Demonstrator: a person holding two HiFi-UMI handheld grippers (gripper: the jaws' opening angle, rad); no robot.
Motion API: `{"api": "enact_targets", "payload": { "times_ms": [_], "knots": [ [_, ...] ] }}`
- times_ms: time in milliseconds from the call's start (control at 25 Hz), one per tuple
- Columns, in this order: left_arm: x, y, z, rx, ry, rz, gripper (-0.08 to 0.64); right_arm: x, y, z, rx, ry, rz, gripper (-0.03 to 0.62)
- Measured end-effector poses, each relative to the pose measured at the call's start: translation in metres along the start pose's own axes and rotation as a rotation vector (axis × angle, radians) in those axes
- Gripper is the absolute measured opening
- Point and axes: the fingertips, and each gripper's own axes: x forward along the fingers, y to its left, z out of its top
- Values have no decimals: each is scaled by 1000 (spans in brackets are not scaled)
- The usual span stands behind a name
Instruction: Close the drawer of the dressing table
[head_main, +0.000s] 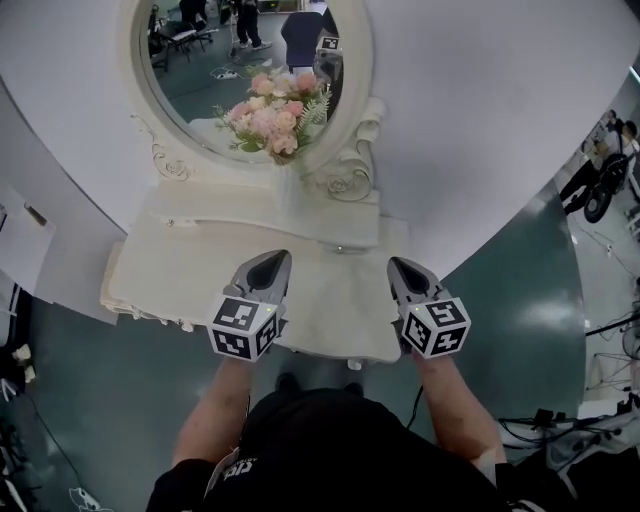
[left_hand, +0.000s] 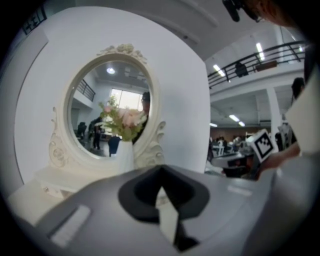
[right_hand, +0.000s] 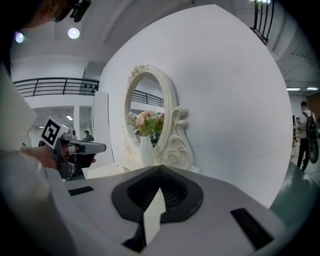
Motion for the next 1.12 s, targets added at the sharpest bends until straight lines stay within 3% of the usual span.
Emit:
{"api": "enact_targets", "payload": {
  "times_ms": [320,480,720,1120],
  "knots": [
    [10,-21,19,27,-2,-48,5,-40,-13,31,43,-126,1,-6],
    [9,-25,33,59,-31,-54,5,-50,-16,43,123,-181,27,-6],
    [5,-26,40,100,-59,-34,5,-55,-14,51,46,-201,-21,-8],
    [3,-20,50,80,-82,-32,5,-65,-7,94,36,-279,5,-8]
  ]
}}
